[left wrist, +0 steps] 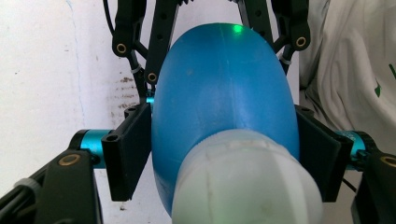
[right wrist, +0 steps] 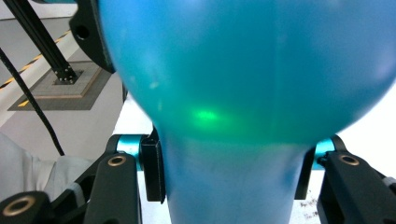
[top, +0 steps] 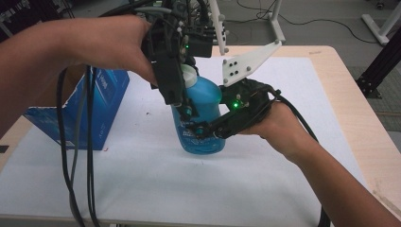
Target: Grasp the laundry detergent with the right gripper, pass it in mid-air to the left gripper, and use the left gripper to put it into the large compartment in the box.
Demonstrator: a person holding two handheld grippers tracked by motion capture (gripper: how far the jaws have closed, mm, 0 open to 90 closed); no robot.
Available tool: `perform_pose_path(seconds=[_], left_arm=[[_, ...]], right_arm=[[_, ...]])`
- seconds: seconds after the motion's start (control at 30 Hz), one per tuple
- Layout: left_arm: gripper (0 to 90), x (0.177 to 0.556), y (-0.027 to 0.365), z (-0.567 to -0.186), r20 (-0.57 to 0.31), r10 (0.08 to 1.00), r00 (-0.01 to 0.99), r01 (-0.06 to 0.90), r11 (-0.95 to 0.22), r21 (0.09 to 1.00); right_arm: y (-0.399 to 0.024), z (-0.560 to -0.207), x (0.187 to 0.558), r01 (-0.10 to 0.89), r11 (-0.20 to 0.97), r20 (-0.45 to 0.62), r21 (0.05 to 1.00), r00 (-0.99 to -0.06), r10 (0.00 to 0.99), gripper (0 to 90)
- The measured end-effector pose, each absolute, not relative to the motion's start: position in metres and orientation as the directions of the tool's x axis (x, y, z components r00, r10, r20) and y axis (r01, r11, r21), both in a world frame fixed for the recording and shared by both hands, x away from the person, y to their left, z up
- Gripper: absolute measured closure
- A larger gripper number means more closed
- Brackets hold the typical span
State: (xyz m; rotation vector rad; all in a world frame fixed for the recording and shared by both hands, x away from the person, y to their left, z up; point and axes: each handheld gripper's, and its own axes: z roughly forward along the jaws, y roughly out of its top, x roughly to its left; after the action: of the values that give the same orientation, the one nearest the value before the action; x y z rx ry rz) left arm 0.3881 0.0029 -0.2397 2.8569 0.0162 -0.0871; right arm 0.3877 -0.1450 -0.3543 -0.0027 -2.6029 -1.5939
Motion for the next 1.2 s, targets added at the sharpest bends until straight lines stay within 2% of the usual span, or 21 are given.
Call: perform_pose_path(seconds=[0.17, 0.77, 0.83, 0.9, 0.97, 1.03, 1.2], left_arm=[[35.9, 0.387, 0.003, -0.24, -0.062, -0.01, 0.998, 0.008, -0.961, 0.276], [37.7, 0.383, -0.001, -0.235, -0.042, -0.019, 0.999, -0.007, -0.965, 0.262], [37.8, 0.383, -0.001, -0.234, -0.047, -0.019, 0.999, -0.007, -0.966, 0.257], [37.8, 0.384, 0.0, -0.232, -0.043, -0.013, 0.999, -0.002, -0.97, 0.242], [37.8, 0.384, 0.001, -0.229, -0.042, -0.005, 0.999, 0.005, -0.972, 0.235], [37.8, 0.386, 0.003, -0.223, -0.042, 0.008, 0.999, 0.018, -0.973, 0.232], [37.8, 0.389, 0.013, -0.207, -0.031, 0.057, 0.998, 0.062, -0.974, 0.216]], right_arm=[[-0.145, -0.355, 0.388, 0.049, 0.453, 0.078, 0.89, -0.996, -0.046, 45.5], [-0.145, -0.353, 0.386, 0.038, 0.452, 0.069, 0.891, -0.996, -0.052, 44.0], [-0.146, -0.352, 0.386, 0.043, 0.442, 0.077, 0.896, -0.995, -0.06, 37.5], [-0.149, -0.349, 0.387, 0.057, 0.44, 0.079, 0.896, -0.996, -0.031, 22.2], [-0.152, -0.347, 0.389, 0.074, 0.446, 0.098, 0.892, -0.995, -0.029, 21.1], [-0.157, -0.346, 0.39, 0.085, 0.459, 0.105, 0.884, -0.994, -0.019, 10.9], [-0.169, -0.343, 0.392, 0.106, 0.497, 0.122, 0.861, -0.993, 0.001, 10.9]])
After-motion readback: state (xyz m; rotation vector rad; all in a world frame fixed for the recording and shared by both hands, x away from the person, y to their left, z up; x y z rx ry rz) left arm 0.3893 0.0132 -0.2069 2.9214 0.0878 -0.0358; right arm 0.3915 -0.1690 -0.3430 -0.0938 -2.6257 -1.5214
